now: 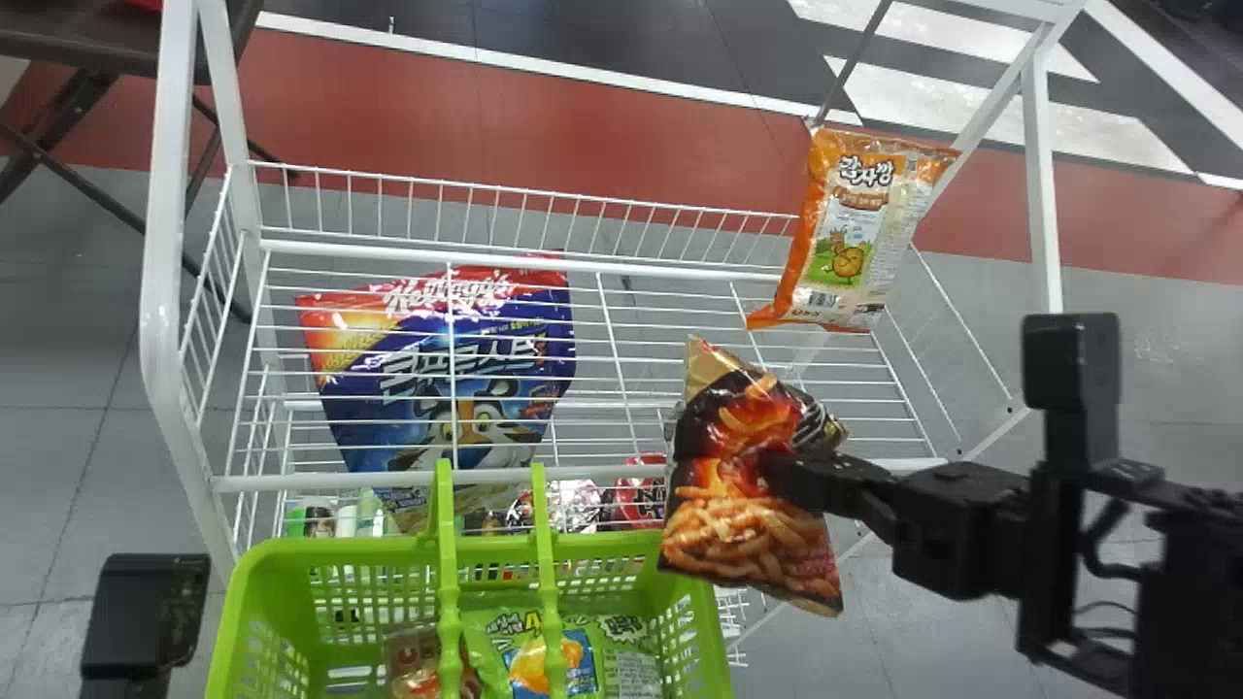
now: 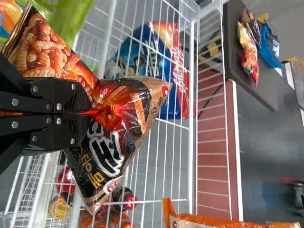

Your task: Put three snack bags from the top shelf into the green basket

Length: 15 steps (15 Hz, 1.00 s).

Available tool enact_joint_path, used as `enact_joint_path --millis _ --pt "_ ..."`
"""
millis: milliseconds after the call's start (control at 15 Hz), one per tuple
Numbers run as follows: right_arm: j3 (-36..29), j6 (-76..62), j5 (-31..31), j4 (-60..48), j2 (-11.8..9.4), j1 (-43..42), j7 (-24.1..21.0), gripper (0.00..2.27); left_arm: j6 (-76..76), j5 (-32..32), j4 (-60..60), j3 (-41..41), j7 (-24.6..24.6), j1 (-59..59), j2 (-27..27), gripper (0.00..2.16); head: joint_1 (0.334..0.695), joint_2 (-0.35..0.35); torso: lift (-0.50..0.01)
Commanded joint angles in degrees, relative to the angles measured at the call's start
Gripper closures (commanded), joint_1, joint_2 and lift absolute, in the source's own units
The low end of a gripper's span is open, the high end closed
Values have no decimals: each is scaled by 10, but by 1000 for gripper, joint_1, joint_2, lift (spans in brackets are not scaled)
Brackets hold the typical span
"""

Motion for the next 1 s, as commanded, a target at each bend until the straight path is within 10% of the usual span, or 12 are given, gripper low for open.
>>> enact_joint_path --millis 0,267,933 --pt "-59 5 -93 -16 11 7 7 2128 0 0 1 -1 0 -1 -1 1393 695 -350 -45" --pt "-22 5 -123 -29 33 45 5 2128 -2 0 1 -3 1 -1 -1 1393 695 -350 -45" --pt "188 5 57 28 9 125 -5 2105 -5 -1 -2 -3 0 3 -1 1393 695 -350 -45"
